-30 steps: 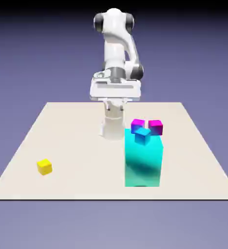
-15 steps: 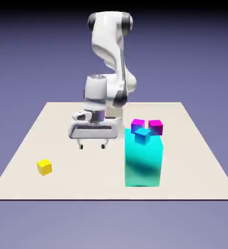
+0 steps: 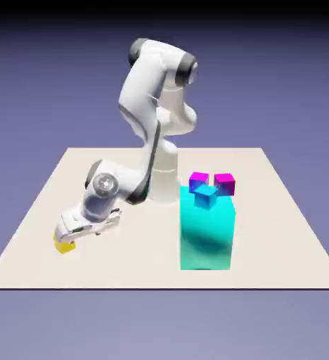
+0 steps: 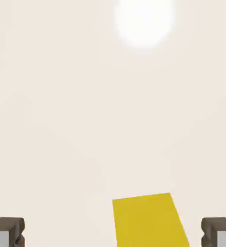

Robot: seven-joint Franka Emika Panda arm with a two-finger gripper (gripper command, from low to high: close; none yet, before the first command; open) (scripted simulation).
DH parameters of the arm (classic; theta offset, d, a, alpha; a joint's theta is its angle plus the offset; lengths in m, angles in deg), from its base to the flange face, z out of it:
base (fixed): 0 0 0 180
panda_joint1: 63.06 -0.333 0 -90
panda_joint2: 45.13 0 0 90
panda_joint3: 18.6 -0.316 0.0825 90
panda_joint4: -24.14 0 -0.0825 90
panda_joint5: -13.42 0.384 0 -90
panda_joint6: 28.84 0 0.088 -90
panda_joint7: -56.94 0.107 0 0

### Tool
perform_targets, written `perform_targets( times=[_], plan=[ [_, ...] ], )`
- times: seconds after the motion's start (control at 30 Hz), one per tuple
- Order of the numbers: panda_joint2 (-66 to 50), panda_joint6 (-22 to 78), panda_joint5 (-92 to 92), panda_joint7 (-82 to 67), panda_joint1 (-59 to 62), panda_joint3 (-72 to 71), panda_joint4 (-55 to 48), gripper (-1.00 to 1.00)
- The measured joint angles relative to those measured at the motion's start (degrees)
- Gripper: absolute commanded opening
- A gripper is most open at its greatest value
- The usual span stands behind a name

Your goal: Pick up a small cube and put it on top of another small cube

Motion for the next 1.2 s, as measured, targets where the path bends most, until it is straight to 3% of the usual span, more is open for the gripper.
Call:
perform_targets(
  times=[0.13, 0.23, 0.27, 0.47, 0.7, 1.2],
  plan=[
    [-4.9, 3.1, -1.6, -3.2, -1.0, 3.0, -2.6, 0.0],
    [-11.1, -4.3, -1.3, -2.4, 3.3, 1.3, -2.1, 0.0],
    [-12.1, -5.4, -1.3, -2.3, 3.9, 1.0, -2.0, -1.0],
    [-4.6, 3.6, -0.7, -2.7, -0.9, 1.8, -3.0, -1.0],
    [2.2, 9.9, 15.3, 2.9, -1.2, -12.3, -11.4, -1.0],
    [17.0, 43.8, 28.9, 26.9, -0.7, -43.5, -25.3, -1.0]
  ],
)
